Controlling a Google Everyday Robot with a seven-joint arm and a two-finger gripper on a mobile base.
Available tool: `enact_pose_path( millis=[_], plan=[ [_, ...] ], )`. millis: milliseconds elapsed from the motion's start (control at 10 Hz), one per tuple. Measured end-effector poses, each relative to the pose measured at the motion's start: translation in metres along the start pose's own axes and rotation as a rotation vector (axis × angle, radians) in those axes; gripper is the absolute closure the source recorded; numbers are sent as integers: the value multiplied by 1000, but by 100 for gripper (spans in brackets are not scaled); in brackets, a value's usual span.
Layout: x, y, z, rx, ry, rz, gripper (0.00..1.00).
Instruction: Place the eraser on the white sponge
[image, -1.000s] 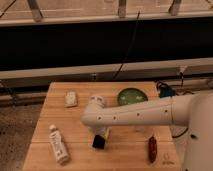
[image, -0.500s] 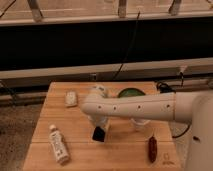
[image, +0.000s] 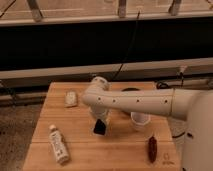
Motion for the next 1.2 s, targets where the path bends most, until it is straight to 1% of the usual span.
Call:
enact_pose_path(
  millis=[200,600,700,1000,1200],
  plan=[
    [5,-6,-2,-3,4,-13,100],
    [12,-16,2,-9,2,-34,100],
    [15,-24,2,-10,3,-47,100],
    [22,-34,4,-12,4,-65,100],
    [29,-47,3,-10,9,-83,100]
  ],
)
